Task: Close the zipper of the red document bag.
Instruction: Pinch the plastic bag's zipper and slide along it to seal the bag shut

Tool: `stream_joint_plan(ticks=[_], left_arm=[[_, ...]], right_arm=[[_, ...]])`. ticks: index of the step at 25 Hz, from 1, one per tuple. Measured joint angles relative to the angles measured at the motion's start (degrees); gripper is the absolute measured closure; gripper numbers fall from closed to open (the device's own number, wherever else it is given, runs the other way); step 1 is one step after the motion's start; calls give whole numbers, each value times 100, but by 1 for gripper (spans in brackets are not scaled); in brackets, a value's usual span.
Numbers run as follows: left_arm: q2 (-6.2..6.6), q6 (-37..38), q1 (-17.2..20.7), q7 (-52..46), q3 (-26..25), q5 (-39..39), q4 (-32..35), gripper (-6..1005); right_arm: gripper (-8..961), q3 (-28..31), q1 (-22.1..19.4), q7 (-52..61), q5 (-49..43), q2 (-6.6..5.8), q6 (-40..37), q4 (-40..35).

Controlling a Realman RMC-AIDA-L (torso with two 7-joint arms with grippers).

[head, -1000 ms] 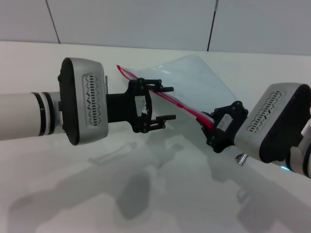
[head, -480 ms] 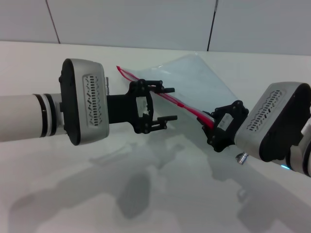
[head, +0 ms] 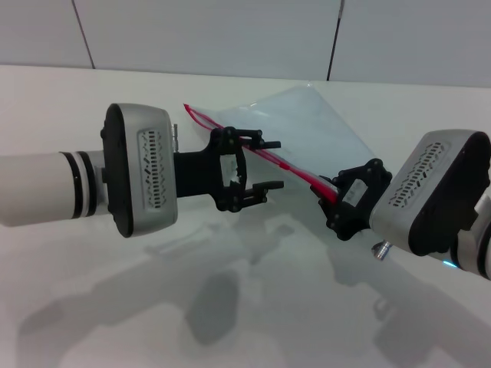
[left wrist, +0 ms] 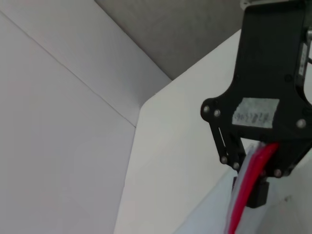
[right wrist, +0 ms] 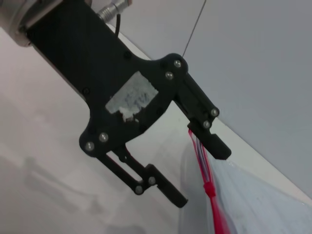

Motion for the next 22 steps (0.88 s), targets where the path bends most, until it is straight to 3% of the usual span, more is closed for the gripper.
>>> stream_joint_plan(ticks=[22], left_arm=[[1, 119, -251, 463, 124, -475, -462, 520]], right_arm=[[902, 14, 9, -66, 0, 18, 0, 17]])
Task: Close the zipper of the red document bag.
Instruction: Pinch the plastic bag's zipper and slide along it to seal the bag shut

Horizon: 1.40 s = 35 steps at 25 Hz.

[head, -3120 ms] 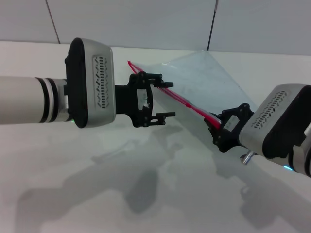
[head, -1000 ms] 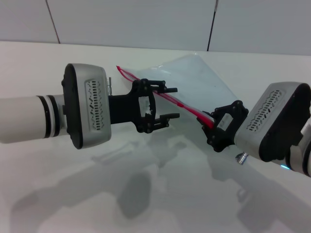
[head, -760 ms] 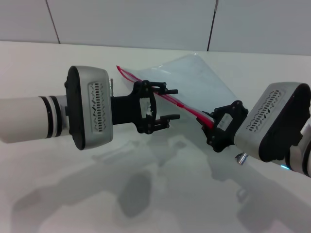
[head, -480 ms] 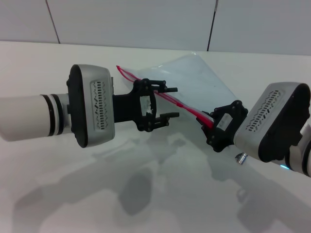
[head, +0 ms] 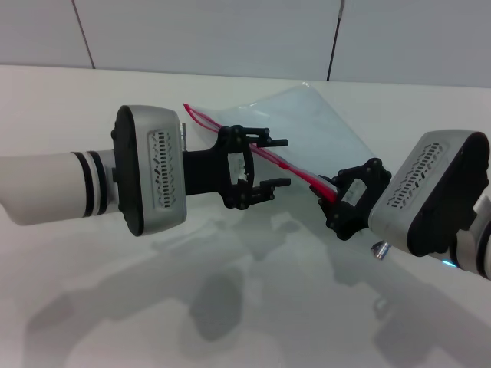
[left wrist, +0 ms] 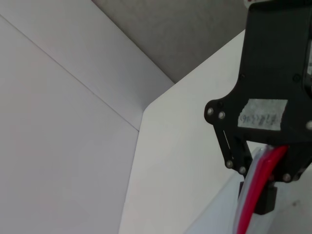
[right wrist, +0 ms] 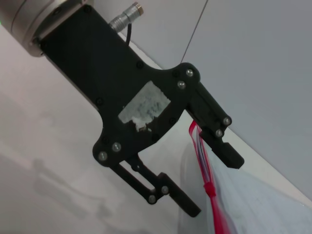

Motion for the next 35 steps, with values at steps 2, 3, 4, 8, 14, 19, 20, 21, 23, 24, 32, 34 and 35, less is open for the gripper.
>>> stream_joint_plan(ticks=[2, 3, 4, 8, 14, 19, 20, 21, 23, 24, 32, 34, 35], left_arm=[[0, -1, -4, 1, 2, -18, -11, 525], [0, -1, -4, 2, 2, -19, -11, 528], [0, -1, -5, 2, 2, -20, -11, 531], [0, 4, -1, 1, 5, -23, -14, 542], [0, 37, -2, -44, 4, -33, -19, 567], [0, 89, -5, -52, 0, -48, -19, 603], [0, 94, -6, -57, 0, -61, -19, 610], [0, 108, -9, -60, 5, -91, -20, 618], [0, 140, -31, -62, 34, -166, -60, 634], [0, 148, -51, -62, 41, -180, -86, 649], [0, 132, -146, -61, 155, -223, -177, 707], [0, 147, -155, -44, 188, -259, -213, 707], [0, 148, -159, -44, 189, -264, -226, 711]], right_arm=[[902, 1, 0, -1, 0, 0, 0, 0], [902, 2, 0, -1, 0, 0, 0, 0], [902, 2, 0, -2, 0, 0, 0, 0], [902, 3, 0, -3, 0, 0, 0, 0], [902, 3, 4, -4, 0, 0, 0, 0], [902, 3, 12, -4, 0, 0, 0, -6], [902, 1, 19, -4, 0, 0, 0, -6], [902, -3, 29, -4, 0, 0, 0, -4], [902, -4, 32, -4, 0, 0, 1, -3], [902, -4, 35, -4, 0, 0, 1, -2], [902, 2, 42, -4, 0, 0, 1, 0], [902, 2, 43, -4, 0, 0, 0, 0], [902, 3, 44, -4, 0, 0, 0, 0]])
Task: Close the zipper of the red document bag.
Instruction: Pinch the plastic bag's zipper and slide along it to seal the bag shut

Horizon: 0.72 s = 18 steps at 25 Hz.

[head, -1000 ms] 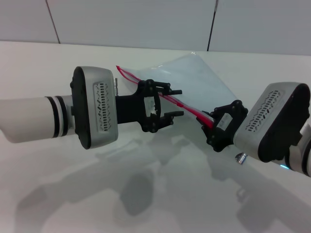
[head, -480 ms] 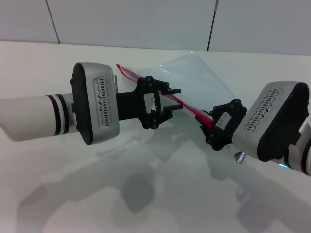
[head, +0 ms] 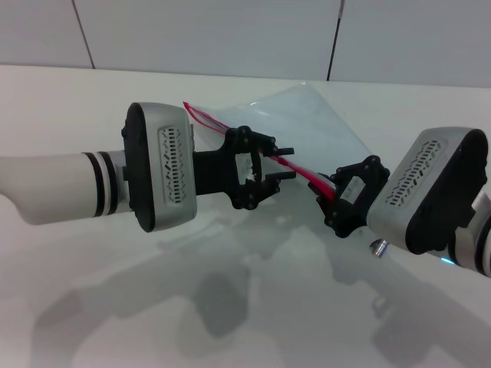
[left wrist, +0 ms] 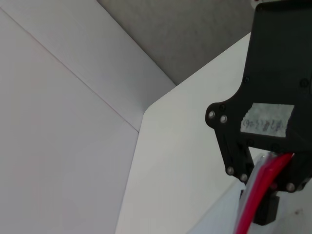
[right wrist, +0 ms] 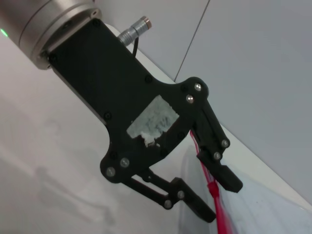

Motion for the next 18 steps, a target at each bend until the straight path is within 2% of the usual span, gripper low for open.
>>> stream_joint_plan(ticks=[18], left_arm=[[0, 106, -7, -129, 6, -42, -63, 830]], right_arm=[[902, 0, 6, 0, 1, 9, 1, 54]])
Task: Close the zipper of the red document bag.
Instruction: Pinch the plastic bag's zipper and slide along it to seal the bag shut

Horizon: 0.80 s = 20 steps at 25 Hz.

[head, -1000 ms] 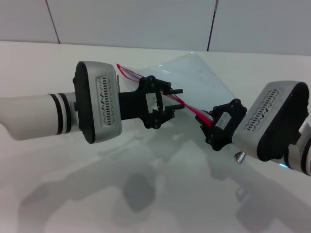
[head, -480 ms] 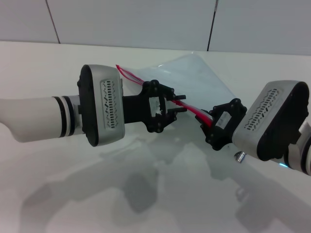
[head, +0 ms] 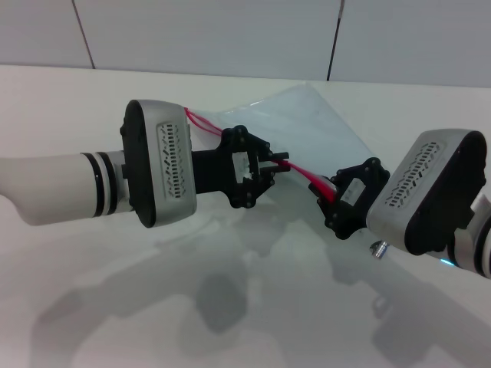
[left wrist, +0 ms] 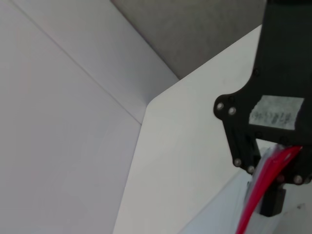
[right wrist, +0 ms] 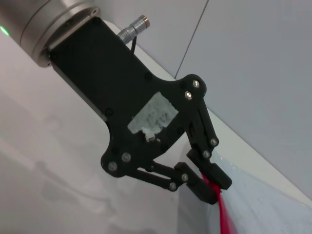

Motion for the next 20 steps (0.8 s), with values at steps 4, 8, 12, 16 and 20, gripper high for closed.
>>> stream_joint_plan(ticks=[4, 8, 12, 16, 20], left_arm=[[0, 29, 1, -14, 0, -18, 0, 881], [0, 31, 1, -28, -1, -19, 0, 910], [0, 34, -8, -39, -2, -16, 0, 916], [0, 37, -18, -41, -1, 3, 1, 915], [2, 50, -43, -40, 49, 3, 2, 916]], right_arm=[[903, 0, 4, 0, 0, 0, 0, 5], [903, 0, 3, 0, 0, 0, 0, 7], [903, 0, 4, 0, 0, 0, -1, 7], [903, 0, 6, -1, -2, 0, -2, 1], [903, 1, 7, -1, -4, -1, -5, -3]])
